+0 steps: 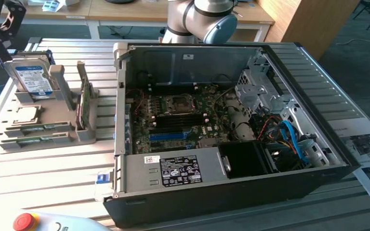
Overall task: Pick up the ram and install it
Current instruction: 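Pick up the ram and move it above insertion slot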
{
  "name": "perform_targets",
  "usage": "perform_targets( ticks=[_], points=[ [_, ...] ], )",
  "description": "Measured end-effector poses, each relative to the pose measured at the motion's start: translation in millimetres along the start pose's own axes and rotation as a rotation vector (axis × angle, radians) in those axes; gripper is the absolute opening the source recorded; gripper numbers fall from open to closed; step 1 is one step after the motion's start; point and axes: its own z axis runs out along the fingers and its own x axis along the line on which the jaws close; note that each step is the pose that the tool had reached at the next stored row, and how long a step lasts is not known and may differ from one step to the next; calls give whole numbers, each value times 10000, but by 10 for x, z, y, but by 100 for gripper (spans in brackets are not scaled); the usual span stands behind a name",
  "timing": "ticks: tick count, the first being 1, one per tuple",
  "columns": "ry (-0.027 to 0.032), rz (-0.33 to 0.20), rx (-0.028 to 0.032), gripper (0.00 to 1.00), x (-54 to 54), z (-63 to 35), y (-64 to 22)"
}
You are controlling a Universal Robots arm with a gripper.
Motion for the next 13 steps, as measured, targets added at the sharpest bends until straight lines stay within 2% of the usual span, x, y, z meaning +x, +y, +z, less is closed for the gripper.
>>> perform_targets(
  ticks=[13],
  points=[
    [90,-2043,-19,11,0,0,0]
  ],
)
